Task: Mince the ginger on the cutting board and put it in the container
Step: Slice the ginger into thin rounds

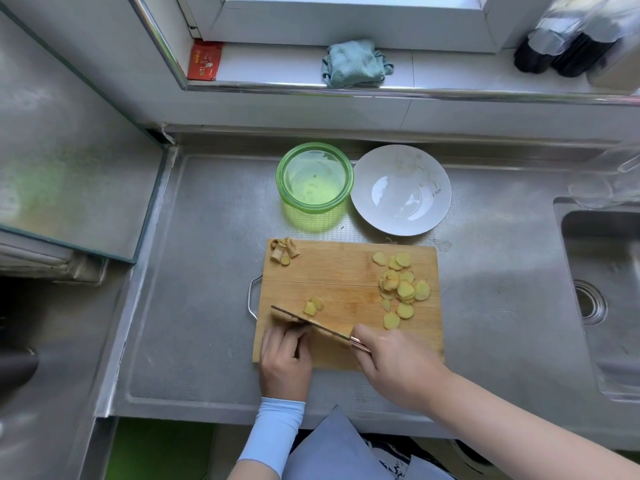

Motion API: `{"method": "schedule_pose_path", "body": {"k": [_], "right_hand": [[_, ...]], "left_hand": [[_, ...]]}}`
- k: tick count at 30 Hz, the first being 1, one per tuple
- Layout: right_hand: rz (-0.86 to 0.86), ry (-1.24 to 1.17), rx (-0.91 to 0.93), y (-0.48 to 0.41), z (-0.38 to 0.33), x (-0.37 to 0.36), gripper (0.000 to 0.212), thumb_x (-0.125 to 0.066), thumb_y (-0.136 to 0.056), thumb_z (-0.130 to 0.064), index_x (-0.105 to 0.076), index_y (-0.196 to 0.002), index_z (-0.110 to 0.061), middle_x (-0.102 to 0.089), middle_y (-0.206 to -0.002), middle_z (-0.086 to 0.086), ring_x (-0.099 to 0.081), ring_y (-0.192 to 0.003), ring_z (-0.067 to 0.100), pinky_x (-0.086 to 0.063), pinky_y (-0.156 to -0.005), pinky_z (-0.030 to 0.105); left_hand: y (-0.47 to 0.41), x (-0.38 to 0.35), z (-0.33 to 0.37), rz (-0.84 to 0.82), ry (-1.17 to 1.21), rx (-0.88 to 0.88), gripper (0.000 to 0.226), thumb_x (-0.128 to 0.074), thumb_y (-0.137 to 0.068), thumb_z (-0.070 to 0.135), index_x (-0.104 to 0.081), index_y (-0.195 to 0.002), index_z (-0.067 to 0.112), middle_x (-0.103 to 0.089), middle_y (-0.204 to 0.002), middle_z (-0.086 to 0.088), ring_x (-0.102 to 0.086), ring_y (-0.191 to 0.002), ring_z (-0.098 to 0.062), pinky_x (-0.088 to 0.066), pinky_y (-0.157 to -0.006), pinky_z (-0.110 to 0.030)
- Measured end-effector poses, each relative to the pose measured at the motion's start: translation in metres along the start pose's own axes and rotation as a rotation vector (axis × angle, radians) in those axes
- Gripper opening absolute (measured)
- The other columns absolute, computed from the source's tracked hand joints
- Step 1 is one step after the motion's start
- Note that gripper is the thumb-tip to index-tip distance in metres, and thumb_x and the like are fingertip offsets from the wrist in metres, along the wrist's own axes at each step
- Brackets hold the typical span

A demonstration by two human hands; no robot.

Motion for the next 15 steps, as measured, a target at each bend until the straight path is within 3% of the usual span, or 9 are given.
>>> {"method": "schedule_pose_path", "body": {"k": [8,15], "right_hand": [[0.023,0.04,0.02,0.022,0.007,0.0,0.019,-0.03,-0.104,-0.042,-0.04,-0.1,-0.027,-0.061,-0.072,0.0,-0.053,-0.06,0.027,-0.043,-0.055,0.04],[-0.005,0.041,-0.004,0.025,0.008,0.0,0.02,-0.028,-0.105,-0.042,-0.038,-0.101,-0.026,-0.062,-0.075,0.001,-0.054,-0.063,0.029,-0.047,-0.059,0.042]], "left_hand": [[-0.004,0.007,0.003,0.013,0.041,0.002,0.011,-0.065,-0.088,0.008,-0.073,-0.082,0.005,-0.066,-0.085,-0.007,-0.06,-0.082,-0.022,-0.051,-0.076,-0.028],[-0.005,0.007,0.003,0.011,0.051,-0.02,0.006,-0.072,-0.08,-0.001,-0.072,-0.08,0.005,-0.066,-0.084,-0.007,-0.061,-0.08,-0.023,-0.05,-0.077,-0.027]]}}
Point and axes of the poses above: each hand's wrist, its own y-axis away from the middle knuckle, its own x-axis out of the back of the hand, z = x × y, the point moved 6 cm from there along -y, towards the middle knuckle
